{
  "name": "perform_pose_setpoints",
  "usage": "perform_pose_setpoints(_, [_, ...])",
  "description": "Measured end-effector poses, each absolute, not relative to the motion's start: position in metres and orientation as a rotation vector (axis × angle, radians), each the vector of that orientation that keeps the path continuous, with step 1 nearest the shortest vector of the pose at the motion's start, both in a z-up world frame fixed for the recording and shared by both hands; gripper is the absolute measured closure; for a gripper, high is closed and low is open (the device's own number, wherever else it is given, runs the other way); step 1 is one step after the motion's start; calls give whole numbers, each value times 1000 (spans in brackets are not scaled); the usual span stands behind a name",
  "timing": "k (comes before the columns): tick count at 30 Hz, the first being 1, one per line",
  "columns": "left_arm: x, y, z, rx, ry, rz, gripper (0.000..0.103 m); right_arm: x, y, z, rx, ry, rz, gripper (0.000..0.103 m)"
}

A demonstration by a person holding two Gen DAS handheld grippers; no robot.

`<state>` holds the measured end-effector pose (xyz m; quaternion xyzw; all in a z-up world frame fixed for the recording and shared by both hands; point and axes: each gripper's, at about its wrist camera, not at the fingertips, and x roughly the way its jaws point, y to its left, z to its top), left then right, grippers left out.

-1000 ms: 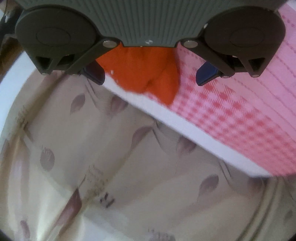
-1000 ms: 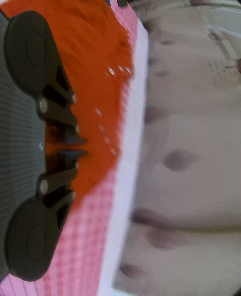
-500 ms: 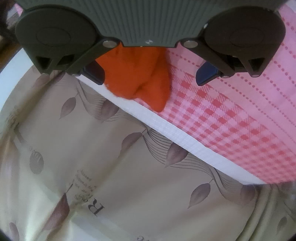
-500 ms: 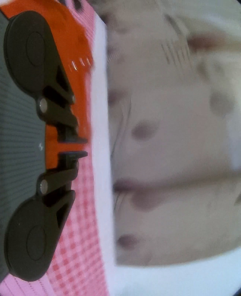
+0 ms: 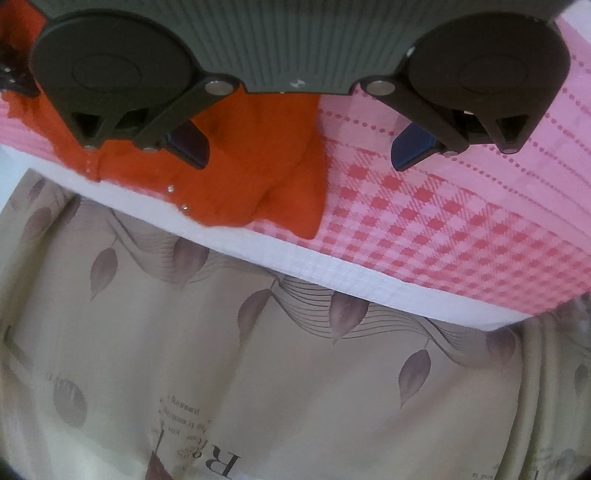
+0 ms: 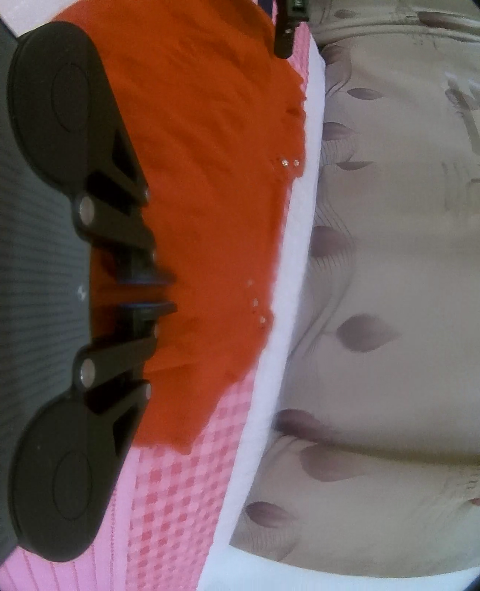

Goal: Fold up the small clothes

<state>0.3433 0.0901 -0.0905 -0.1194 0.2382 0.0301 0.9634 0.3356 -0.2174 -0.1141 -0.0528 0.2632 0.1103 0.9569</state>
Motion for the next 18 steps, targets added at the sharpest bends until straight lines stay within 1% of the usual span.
perform_pose_setpoints(14, [345,88,-92,-222,496,81,0,339,-225,-115,-36,530,246,93])
perform_pose_setpoints(18, [345,88,-92,-220,500,83,0,339,-224,-115,-36,527,244,87])
